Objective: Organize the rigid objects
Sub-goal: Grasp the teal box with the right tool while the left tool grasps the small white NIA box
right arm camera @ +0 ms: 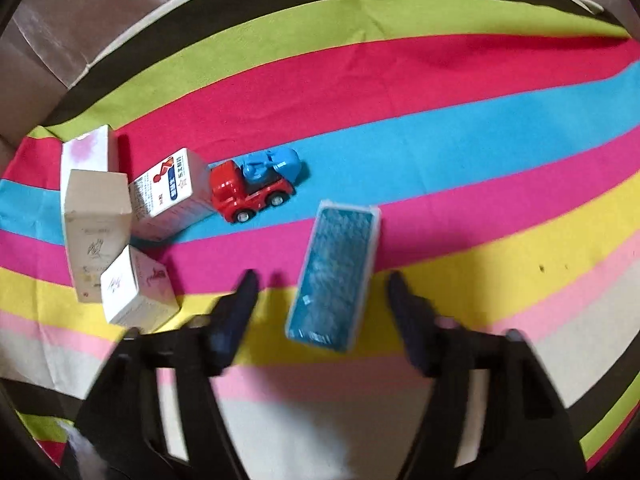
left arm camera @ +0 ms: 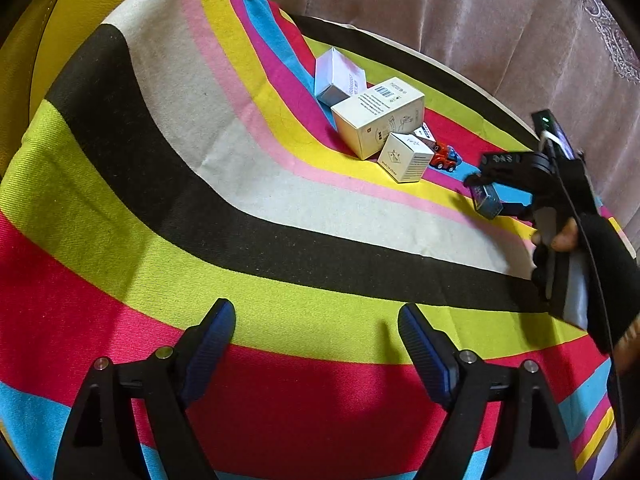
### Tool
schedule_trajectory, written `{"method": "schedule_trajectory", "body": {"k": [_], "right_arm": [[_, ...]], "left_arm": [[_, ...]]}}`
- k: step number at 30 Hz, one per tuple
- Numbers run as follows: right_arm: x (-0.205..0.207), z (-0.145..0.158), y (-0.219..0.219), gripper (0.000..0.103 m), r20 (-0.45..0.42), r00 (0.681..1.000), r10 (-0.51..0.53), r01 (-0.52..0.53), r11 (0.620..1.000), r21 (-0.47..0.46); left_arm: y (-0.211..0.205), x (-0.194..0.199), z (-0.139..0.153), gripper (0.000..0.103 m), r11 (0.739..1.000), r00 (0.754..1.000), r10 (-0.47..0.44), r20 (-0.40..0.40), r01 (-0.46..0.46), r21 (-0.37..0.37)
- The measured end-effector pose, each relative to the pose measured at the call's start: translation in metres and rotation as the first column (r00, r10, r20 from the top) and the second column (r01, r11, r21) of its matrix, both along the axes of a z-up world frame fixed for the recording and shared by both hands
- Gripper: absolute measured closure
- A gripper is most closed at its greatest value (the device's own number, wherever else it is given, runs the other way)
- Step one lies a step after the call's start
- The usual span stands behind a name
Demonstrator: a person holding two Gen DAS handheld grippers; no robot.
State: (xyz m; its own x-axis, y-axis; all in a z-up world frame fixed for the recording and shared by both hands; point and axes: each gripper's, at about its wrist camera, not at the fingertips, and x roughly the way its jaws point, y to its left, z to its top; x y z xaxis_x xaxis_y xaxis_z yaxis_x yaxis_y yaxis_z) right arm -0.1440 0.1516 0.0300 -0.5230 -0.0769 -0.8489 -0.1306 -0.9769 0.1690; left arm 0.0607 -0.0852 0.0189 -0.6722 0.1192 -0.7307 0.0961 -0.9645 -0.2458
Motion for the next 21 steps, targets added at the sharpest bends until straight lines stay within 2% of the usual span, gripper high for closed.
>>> {"method": "schedule_trajectory", "body": {"k": [2, 4, 5, 7, 10, 14, 17, 19, 21], "right_arm": [[-0.006, -0.001, -0.013, 0.029, 0.007, 0.999, 0.032, -0.033, 0.996, 0.086], [-0.002, -0.001, -0.022, 0.051, 0.027, 0.998, 0.054, -0.058, 0.983, 0.175], [0.005, 0.001, -0.023, 0.066, 0.028, 0.997, 0.066, -0.070, 0.980, 0.188], [0.022, 0.002, -0.019, 0.066, 0.034, 0.996, 0.086, -0.090, 0.982, 0.167], [0.060, 0.002, -0.007, 0.066, 0.013, 0.991, 0.134, -0.134, 0.973, 0.189], [0.107, 0.000, 0.006, 0.066, -0.057, 0.977, 0.203, -0.186, 0.958, 0.220], [0.110, 0.001, 0.021, 0.066, -0.078, 0.979, 0.187, -0.168, 0.965, 0.199], [0.105, -0.002, 0.026, 0.066, -0.106, 0.973, 0.204, -0.178, 0.960, 0.217], [0.108, -0.003, 0.026, 0.066, -0.117, 0.971, 0.206, -0.179, 0.961, 0.211]], "left_arm": [[-0.001, 0.000, 0.000, 0.018, 1.000, 1.000, -0.003, -0.001, 0.003, 0.004], [-0.002, -0.001, 0.000, 0.018, 1.000, 1.000, -0.005, -0.002, 0.005, 0.005], [-0.001, -0.001, 0.000, 0.018, 1.000, 1.000, -0.004, -0.001, 0.004, 0.003], [0.000, -0.001, 0.000, 0.018, 1.000, 1.000, -0.002, 0.000, 0.002, 0.000], [0.001, -0.002, 0.000, 0.018, 1.000, 1.000, -0.003, 0.003, 0.003, -0.006], [0.006, -0.005, 0.000, 0.016, 0.999, 1.000, -0.015, 0.019, 0.016, -0.041], [0.021, -0.012, -0.001, 0.014, 0.989, 0.998, -0.019, 0.067, 0.028, -0.143], [0.038, -0.020, -0.002, 0.014, 0.969, 0.992, -0.024, 0.121, 0.052, -0.240], [0.051, -0.033, 0.000, 0.014, 0.970, 0.986, -0.064, 0.155, 0.098, -0.224]]}}
